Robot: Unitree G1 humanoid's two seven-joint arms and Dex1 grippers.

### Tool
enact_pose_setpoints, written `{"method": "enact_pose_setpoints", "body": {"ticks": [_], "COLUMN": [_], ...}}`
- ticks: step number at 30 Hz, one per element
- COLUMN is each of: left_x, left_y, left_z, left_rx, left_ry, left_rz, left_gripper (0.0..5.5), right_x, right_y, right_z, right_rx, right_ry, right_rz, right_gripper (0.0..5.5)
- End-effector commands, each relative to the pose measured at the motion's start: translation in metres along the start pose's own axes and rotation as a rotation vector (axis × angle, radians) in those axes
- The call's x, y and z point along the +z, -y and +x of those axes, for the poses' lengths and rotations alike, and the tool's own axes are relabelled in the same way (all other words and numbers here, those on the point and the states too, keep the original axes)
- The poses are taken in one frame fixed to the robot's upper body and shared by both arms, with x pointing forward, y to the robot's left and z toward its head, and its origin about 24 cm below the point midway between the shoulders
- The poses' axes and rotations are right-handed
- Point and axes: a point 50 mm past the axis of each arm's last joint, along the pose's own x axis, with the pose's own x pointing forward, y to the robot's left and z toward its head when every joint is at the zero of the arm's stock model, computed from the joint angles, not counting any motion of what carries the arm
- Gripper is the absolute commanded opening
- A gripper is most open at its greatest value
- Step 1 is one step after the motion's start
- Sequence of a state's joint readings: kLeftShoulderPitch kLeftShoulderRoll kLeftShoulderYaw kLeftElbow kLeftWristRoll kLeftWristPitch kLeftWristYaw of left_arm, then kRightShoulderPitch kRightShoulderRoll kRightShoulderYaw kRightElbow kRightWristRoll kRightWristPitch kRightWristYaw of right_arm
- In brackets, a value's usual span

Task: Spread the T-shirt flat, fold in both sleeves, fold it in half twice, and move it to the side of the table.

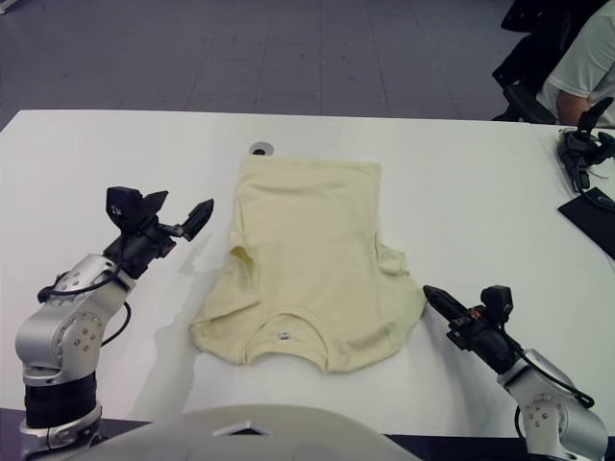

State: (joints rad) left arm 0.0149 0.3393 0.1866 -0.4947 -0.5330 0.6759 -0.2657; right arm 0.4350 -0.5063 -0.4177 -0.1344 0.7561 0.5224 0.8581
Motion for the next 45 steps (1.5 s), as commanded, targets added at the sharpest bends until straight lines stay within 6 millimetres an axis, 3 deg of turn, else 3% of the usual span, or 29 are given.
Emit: {"method": "enact_pose_setpoints", "body": {"ticks": [1, 4, 12, 24, 29, 37, 40, 42, 43, 45], "left_x": [0.001, 0.0, -0.004, -0.009, -0.011, -0.012, -0.007, 0.002, 0.007, 0.015], "left_y": [-0.001, -0.001, 0.003, 0.005, 0.005, 0.008, 0.005, -0.002, -0.009, -0.02], "left_z": [-0.003, -0.004, -0.004, -0.003, -0.003, -0.001, -0.003, -0.007, -0.012, -0.024], "left_rx": [0.018, 0.02, 0.01, 0.001, 0.0, -0.013, -0.012, -0.019, -0.023, -0.087], "left_ry": [0.006, 0.004, -0.007, -0.017, -0.02, -0.017, -0.015, -0.017, -0.025, -0.057], "left_rz": [0.013, 0.01, 0.0, -0.006, -0.009, -0.004, 0.071, 0.23, 0.384, 0.747], "left_gripper": [5.4, 5.4, 5.4, 5.4, 5.4, 5.4, 5.4, 5.4, 5.4, 5.4], "right_x": [-0.006, -0.001, 0.012, -0.012, -0.017, -0.008, 0.005, 0.022, 0.034, 0.055], "right_y": [-0.006, -0.008, -0.039, -0.074, -0.077, -0.091, -0.094, -0.087, -0.077, -0.054], "right_z": [0.004, 0.006, 0.027, 0.051, 0.056, 0.053, 0.054, 0.055, 0.054, 0.05], "right_rx": [0.022, 0.033, 0.187, 0.361, 0.354, 0.439, 0.448, 0.386, 0.315, 0.178], "right_ry": [-0.011, 0.017, 0.039, -0.082, -0.109, -0.12, -0.07, 0.0, 0.042, 0.083], "right_rz": [0.037, 0.041, -0.008, -0.131, -0.174, -0.084, -0.048, -0.105, -0.206, -0.569], "right_gripper": [0.02, 0.02, 0.02, 0.02, 0.02, 1.31, 1.84, 2.12, 2.34, 2.67]}}
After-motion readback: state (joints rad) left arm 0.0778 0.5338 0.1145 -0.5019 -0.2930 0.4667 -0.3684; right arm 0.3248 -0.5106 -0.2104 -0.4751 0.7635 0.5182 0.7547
